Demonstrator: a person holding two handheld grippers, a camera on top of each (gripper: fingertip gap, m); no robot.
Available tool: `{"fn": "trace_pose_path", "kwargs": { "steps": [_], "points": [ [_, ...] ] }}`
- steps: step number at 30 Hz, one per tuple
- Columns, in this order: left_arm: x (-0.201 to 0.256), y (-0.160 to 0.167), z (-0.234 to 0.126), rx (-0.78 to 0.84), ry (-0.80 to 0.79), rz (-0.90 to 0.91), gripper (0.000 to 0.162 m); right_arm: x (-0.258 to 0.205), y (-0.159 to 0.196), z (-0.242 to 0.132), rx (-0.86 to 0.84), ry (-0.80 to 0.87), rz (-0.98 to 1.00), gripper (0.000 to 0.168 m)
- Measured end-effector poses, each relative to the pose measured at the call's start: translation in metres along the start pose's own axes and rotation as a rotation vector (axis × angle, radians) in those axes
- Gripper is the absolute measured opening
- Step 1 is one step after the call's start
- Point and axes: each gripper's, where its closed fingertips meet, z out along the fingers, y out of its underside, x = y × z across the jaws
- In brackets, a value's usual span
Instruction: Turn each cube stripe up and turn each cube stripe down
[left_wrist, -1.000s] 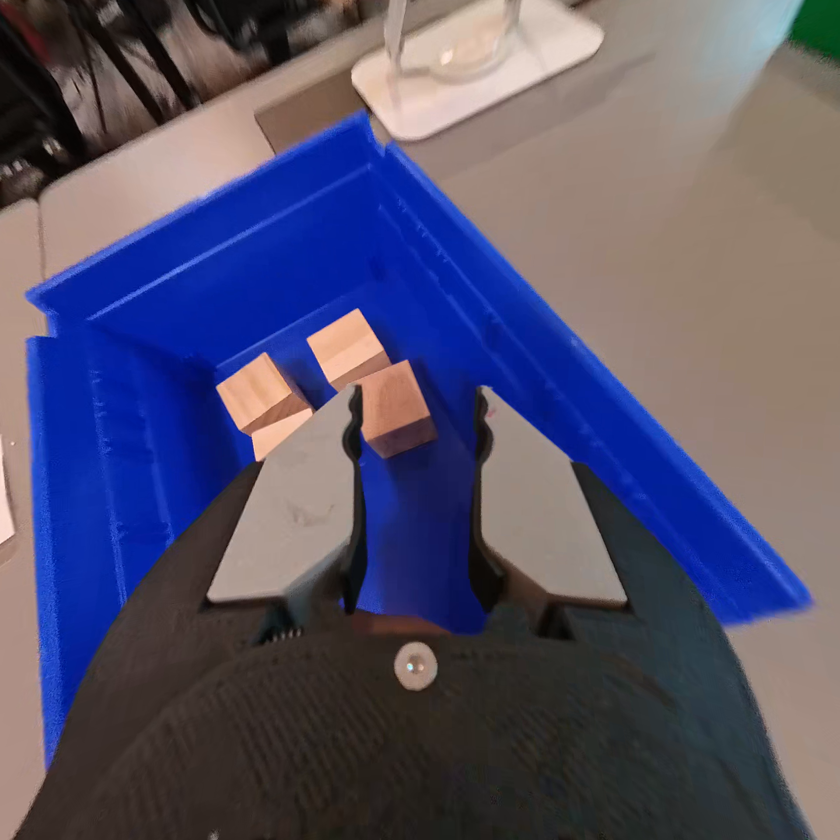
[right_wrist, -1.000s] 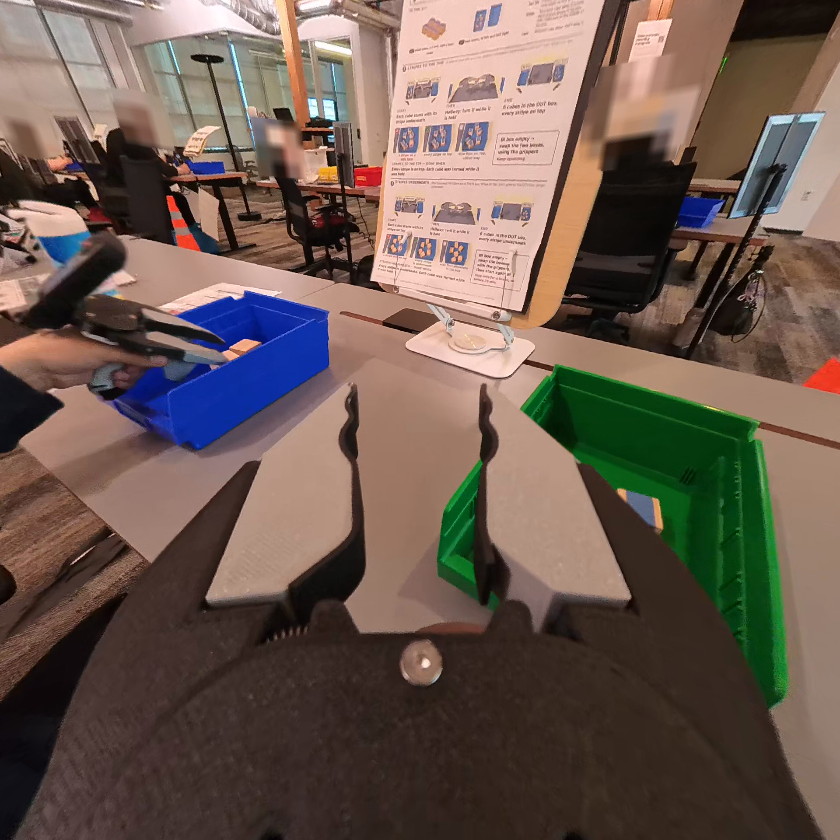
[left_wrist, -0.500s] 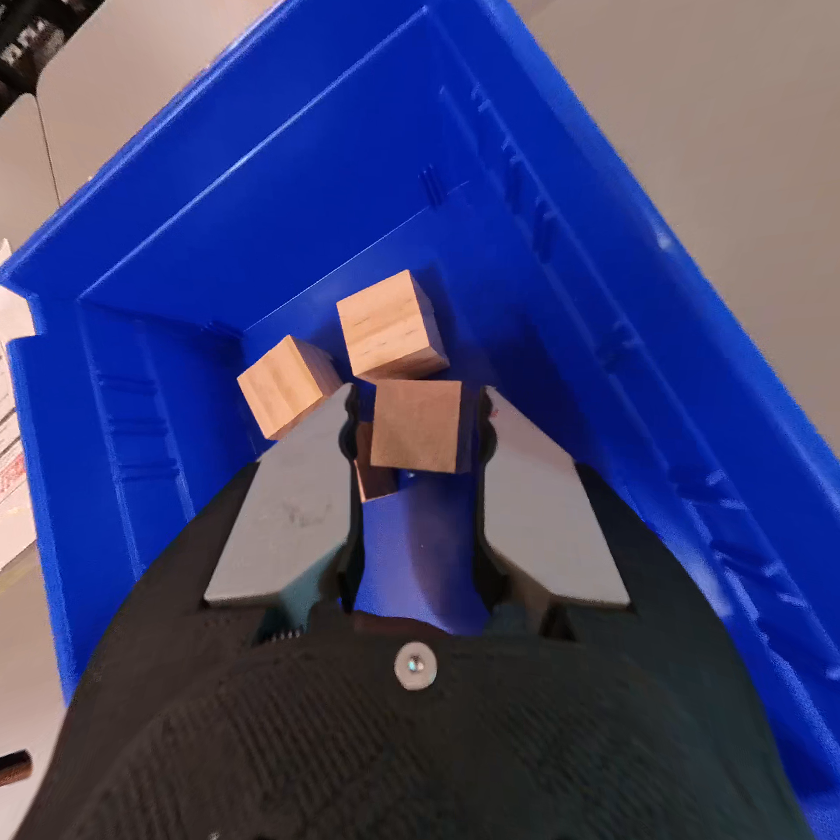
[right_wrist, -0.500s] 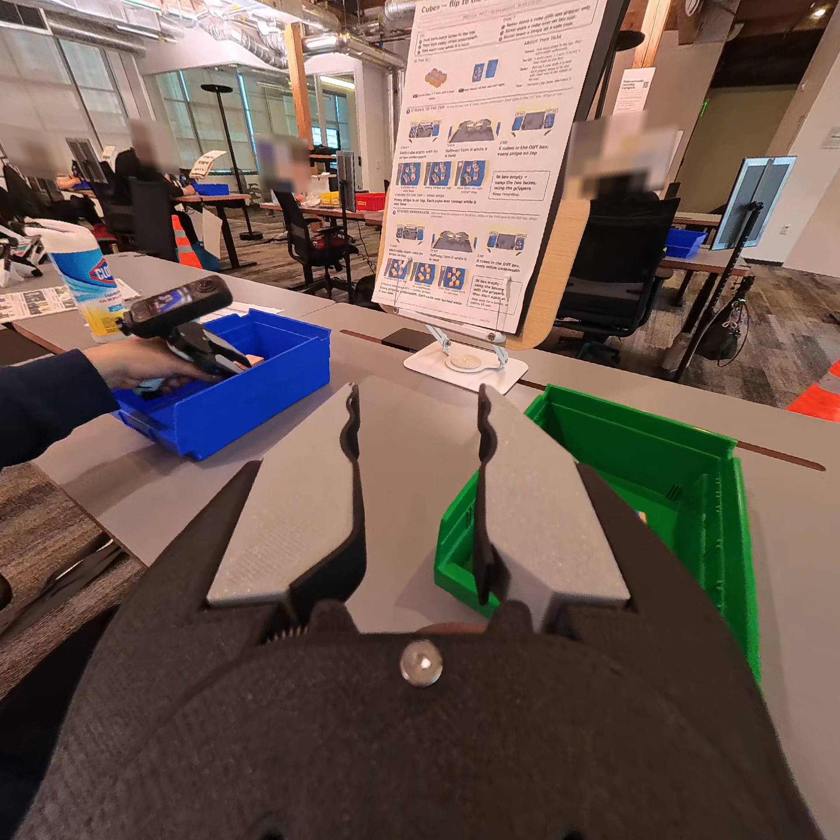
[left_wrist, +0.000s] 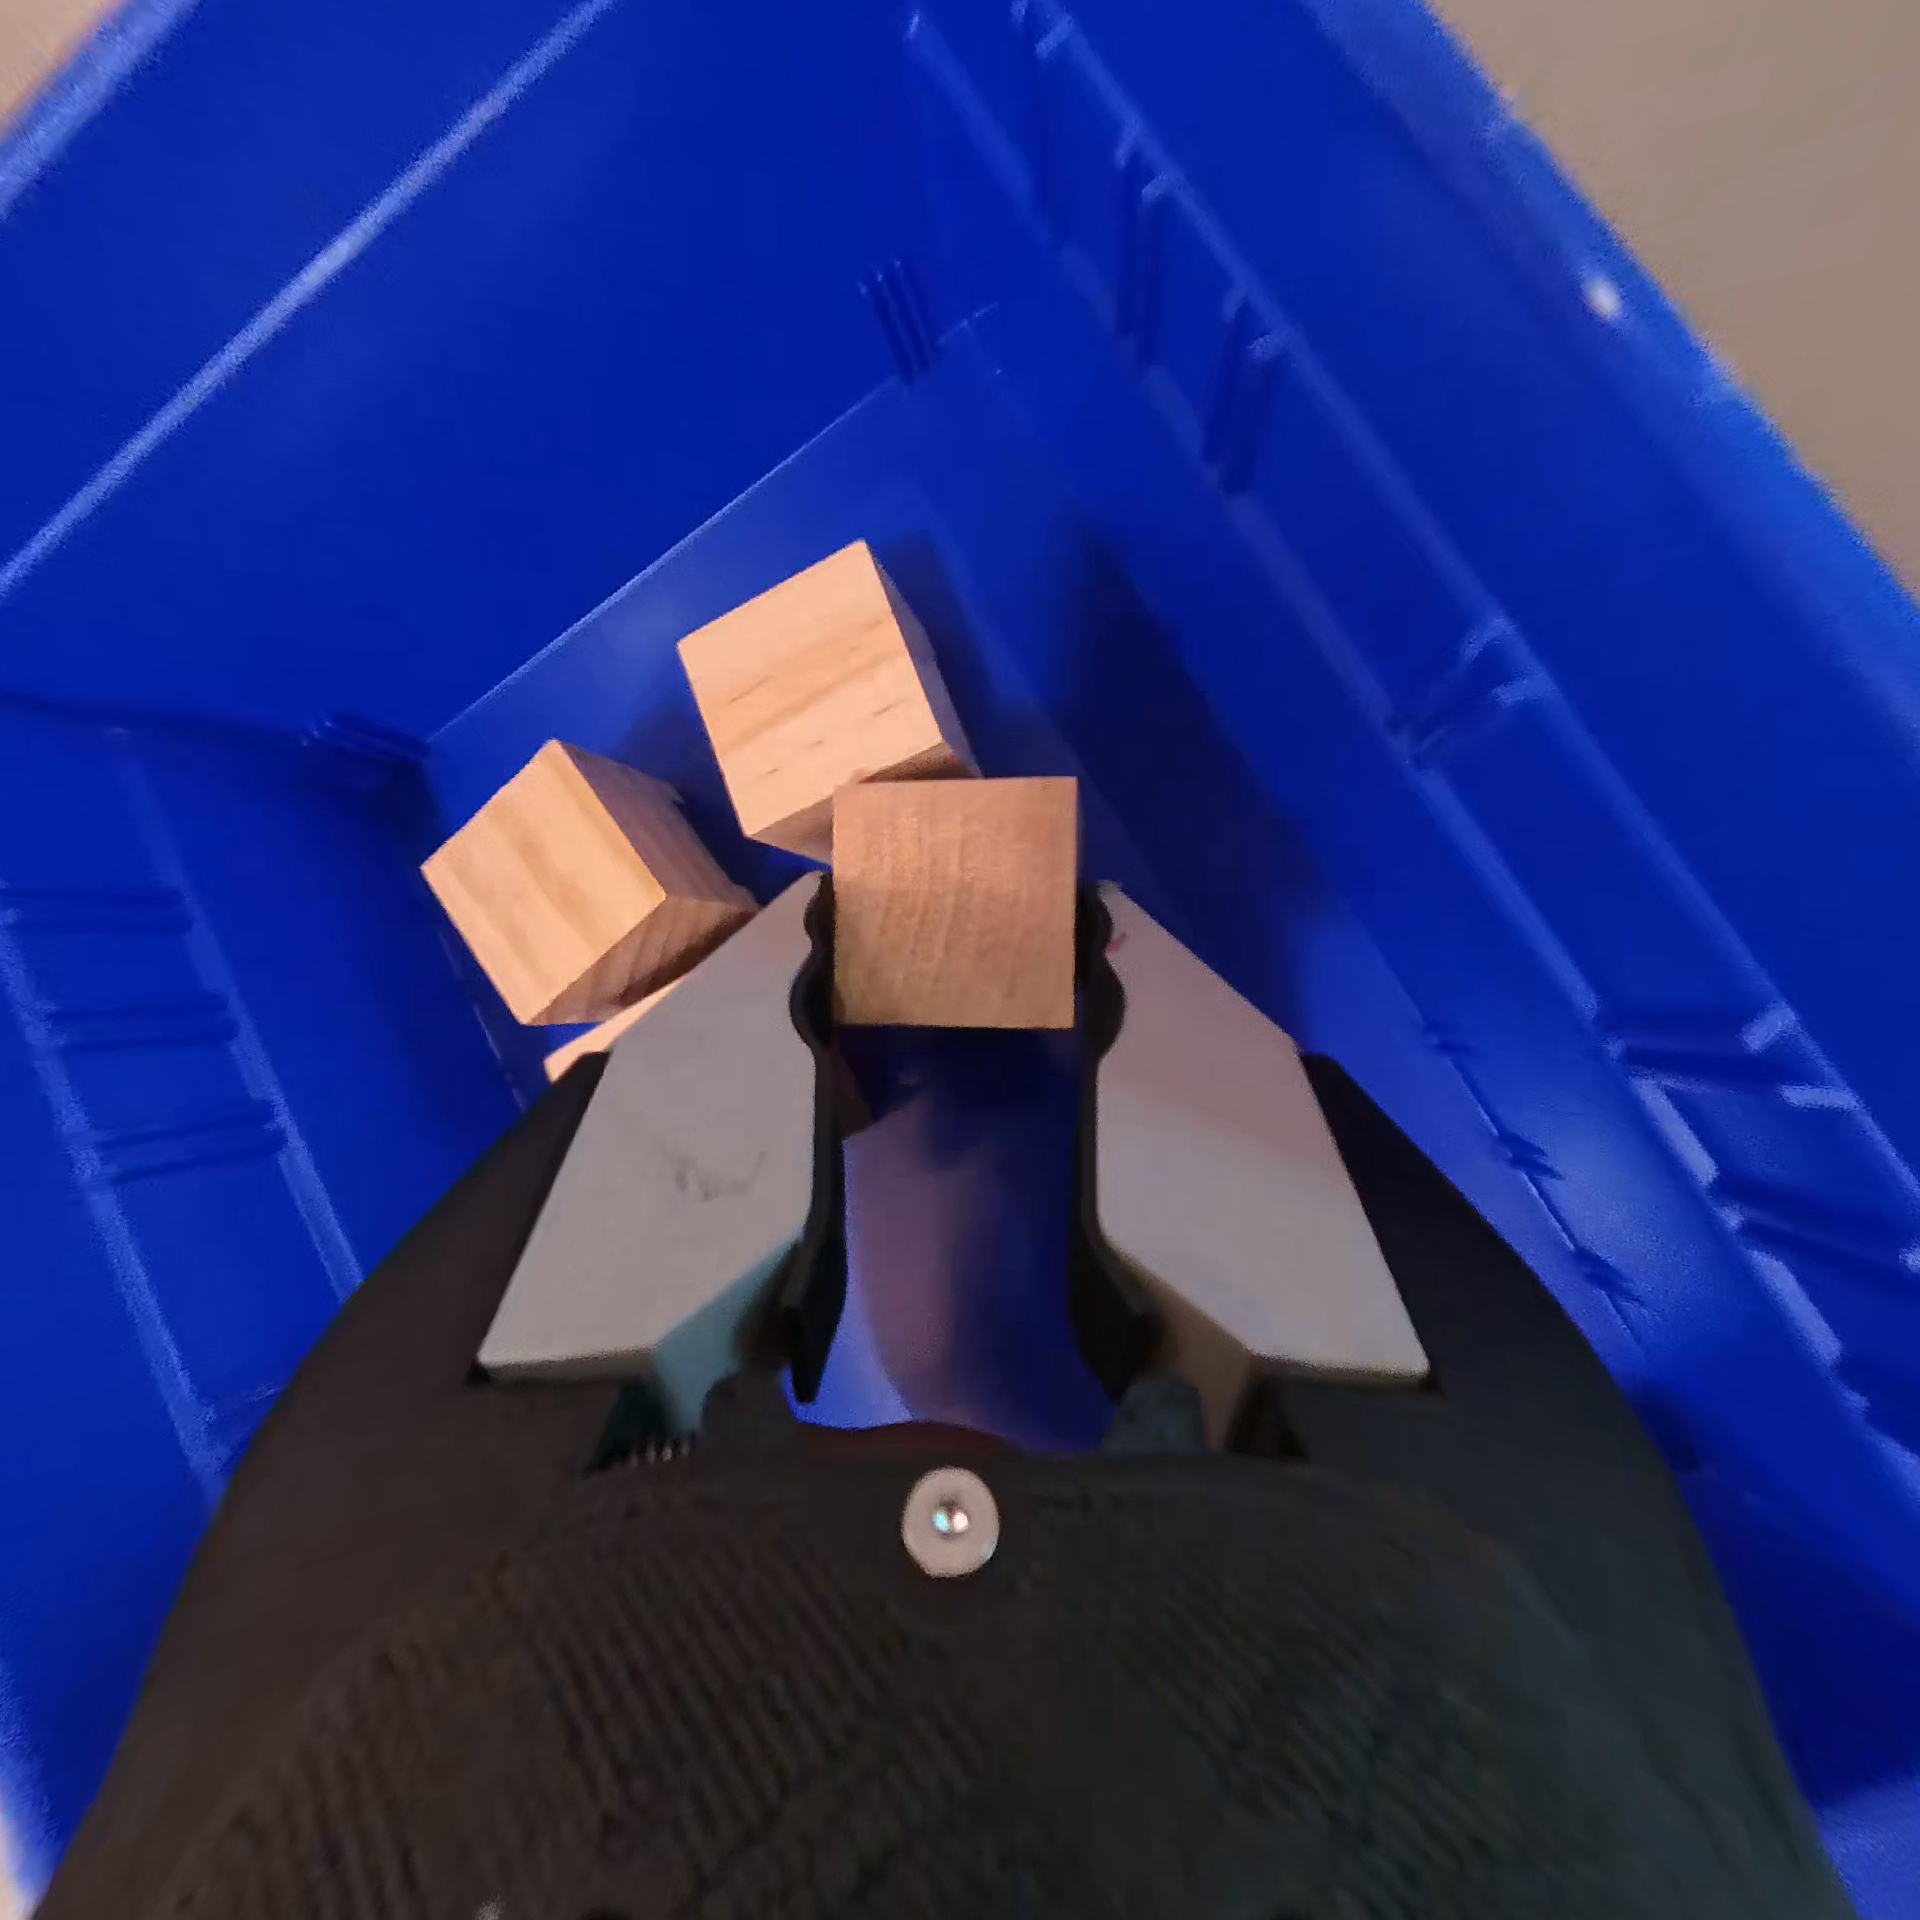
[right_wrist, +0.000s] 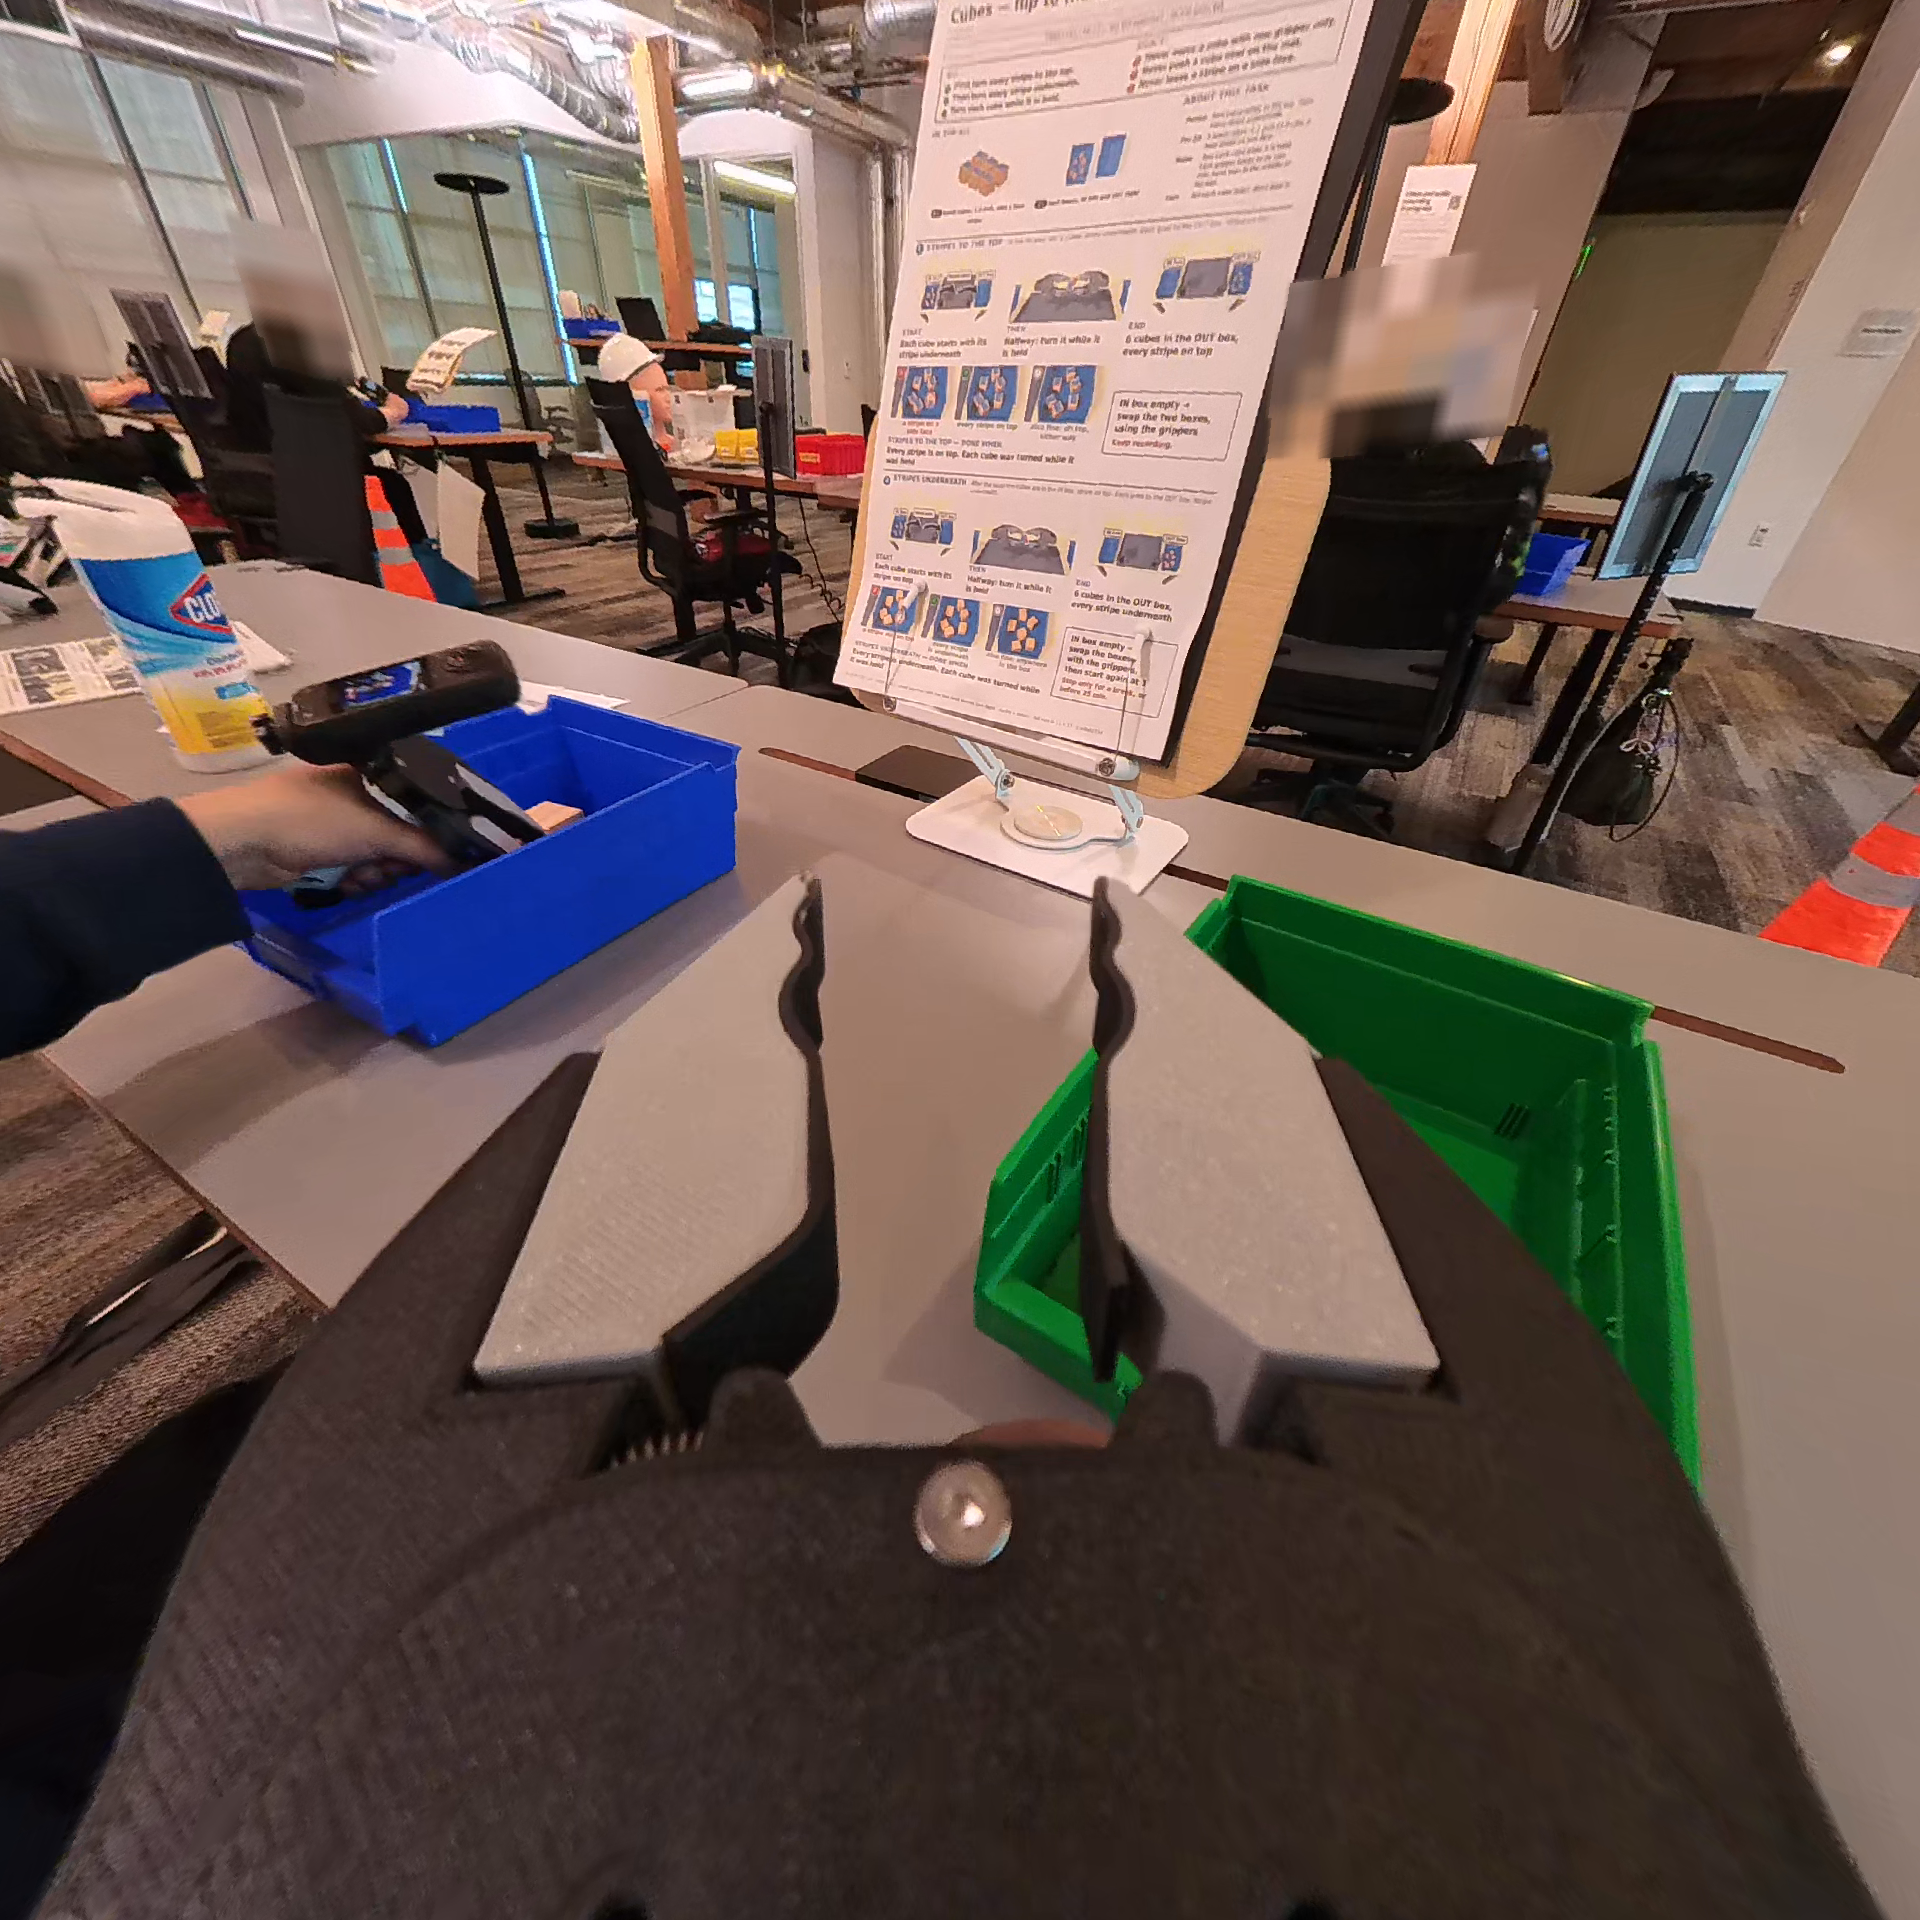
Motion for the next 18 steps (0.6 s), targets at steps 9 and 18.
{"fn": "trace_pose_path", "kwargs": {
  "steps": [9, 18],
  "points": [
    [0.012, -0.062, -0.125, 0.605, -0.091, 0.130, 0.046, -0.012, 0.012, 0.016, -0.028, -0.152, 0.123, 0.050],
    [0.241, -0.041, -0.298, 1.409, 0.341, 0.717, 0.045, -0.186, 0.028, 0.025, -0.190, -0.981, 0.498, 0.059]
  ]
}}
